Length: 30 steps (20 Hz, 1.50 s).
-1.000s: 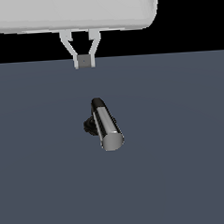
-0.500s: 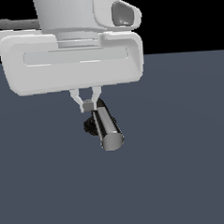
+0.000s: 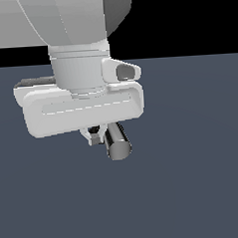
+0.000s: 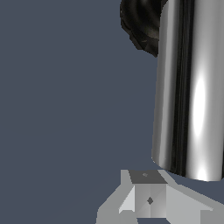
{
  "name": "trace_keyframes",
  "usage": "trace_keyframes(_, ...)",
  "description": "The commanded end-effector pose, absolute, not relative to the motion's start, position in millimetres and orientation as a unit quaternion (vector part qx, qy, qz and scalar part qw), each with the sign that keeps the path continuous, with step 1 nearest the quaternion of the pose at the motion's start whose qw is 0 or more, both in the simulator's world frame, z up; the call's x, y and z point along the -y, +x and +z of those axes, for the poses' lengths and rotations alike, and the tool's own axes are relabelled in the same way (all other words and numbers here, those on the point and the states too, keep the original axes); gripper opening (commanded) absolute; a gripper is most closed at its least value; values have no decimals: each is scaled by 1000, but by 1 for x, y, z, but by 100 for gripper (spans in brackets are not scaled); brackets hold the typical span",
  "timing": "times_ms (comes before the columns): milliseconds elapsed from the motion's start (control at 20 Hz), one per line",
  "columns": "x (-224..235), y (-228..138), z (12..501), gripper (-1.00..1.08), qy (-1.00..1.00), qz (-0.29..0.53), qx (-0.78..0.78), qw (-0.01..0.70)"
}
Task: Turn on the faucet by rotating a designated handle.
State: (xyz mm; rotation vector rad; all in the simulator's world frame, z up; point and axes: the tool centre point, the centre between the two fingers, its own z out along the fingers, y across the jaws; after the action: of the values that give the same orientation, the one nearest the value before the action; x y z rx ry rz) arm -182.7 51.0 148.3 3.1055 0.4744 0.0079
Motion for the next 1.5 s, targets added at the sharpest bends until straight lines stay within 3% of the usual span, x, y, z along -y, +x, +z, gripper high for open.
trace_keyframes(0, -52, -180, 136, -100, 988, 2, -155, 0)
trace_keyframes(1000, -56, -173, 111, -100, 986, 0, -164, 0)
trace_keyframes(1450, -17, -157, 111, -100, 986, 0, -164, 0)
